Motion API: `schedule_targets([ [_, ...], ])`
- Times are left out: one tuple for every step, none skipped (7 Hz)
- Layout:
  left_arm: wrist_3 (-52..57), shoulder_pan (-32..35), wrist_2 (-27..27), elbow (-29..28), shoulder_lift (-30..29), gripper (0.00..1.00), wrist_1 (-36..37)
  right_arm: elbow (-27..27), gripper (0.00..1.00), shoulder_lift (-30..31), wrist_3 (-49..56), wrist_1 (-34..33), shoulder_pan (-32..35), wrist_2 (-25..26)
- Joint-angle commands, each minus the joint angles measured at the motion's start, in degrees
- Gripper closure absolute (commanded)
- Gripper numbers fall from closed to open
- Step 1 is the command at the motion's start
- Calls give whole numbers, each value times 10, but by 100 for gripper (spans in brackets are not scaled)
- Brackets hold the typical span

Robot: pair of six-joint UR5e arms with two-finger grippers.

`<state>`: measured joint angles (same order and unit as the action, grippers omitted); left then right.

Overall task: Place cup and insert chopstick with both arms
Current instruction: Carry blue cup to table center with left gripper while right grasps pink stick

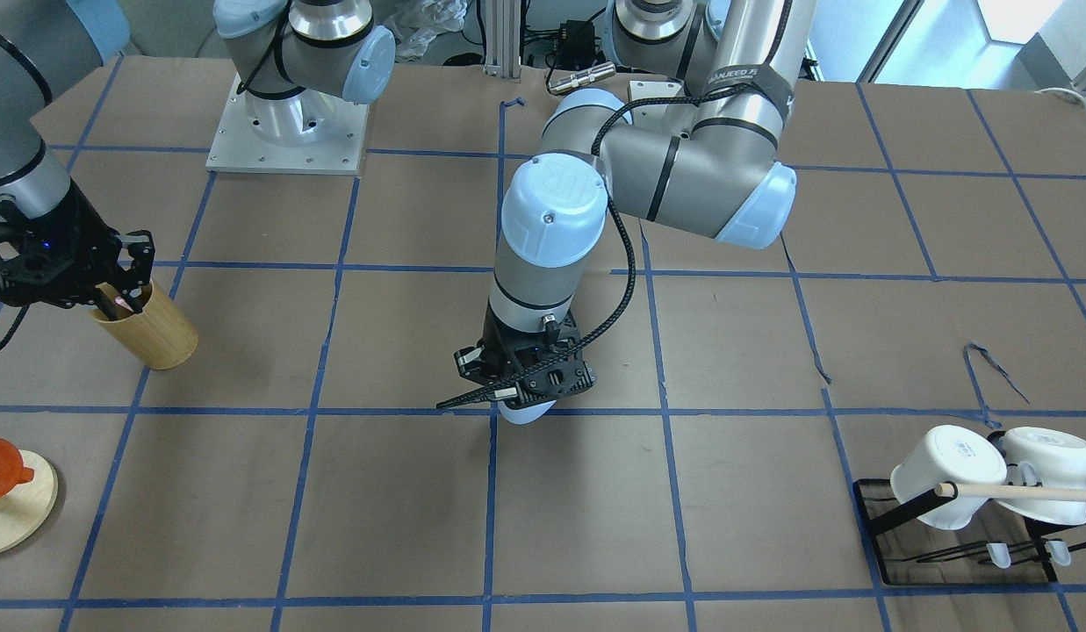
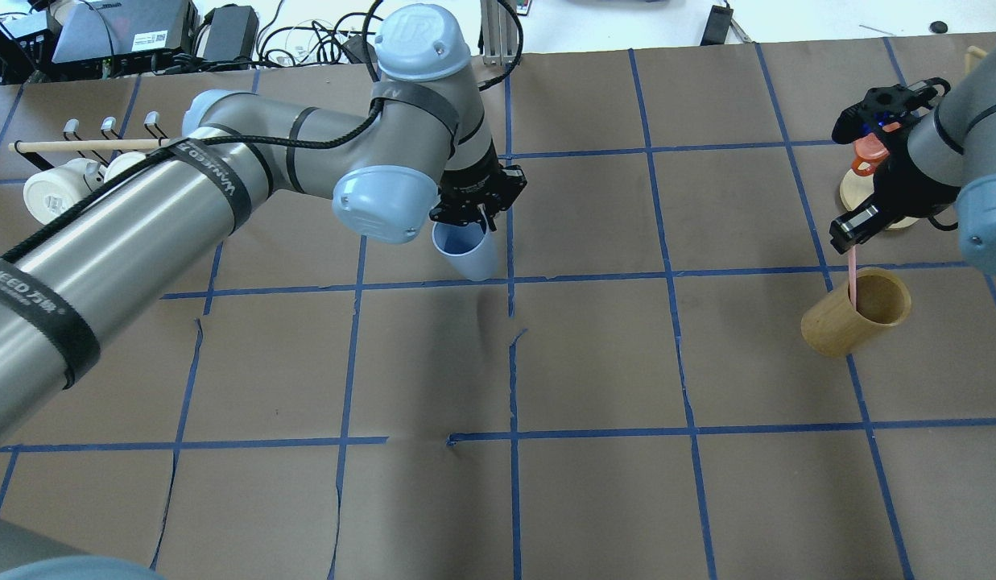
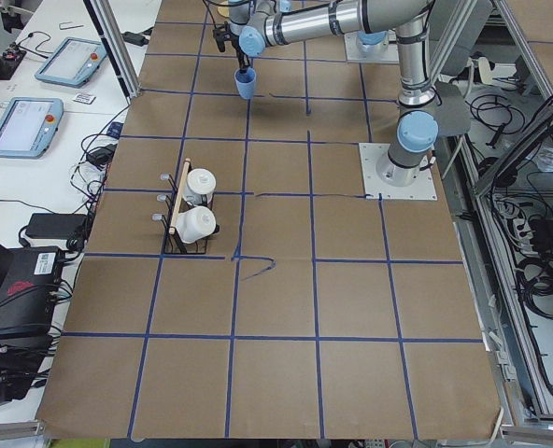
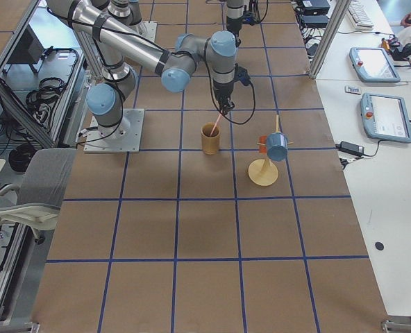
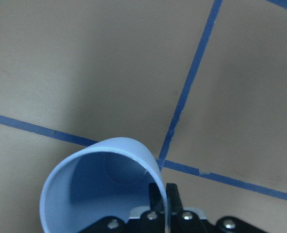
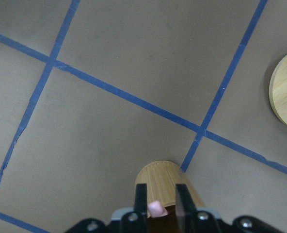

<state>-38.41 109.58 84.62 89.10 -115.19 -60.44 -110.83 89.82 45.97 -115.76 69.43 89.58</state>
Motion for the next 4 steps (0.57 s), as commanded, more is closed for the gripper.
schedule_targets([
  [-11,17,-1,-1,-12,100,15,2,71,1,0,1,0,1],
  [-13,19,0,5,-15,33,16,3,79,1,0,2,0,1],
  [-18,20,-1,5,-18,3,16,4,88,3,0,11,0,9],
  [-10,19,0,-2,-15,0,22,11,89,5,0,17,0,18],
])
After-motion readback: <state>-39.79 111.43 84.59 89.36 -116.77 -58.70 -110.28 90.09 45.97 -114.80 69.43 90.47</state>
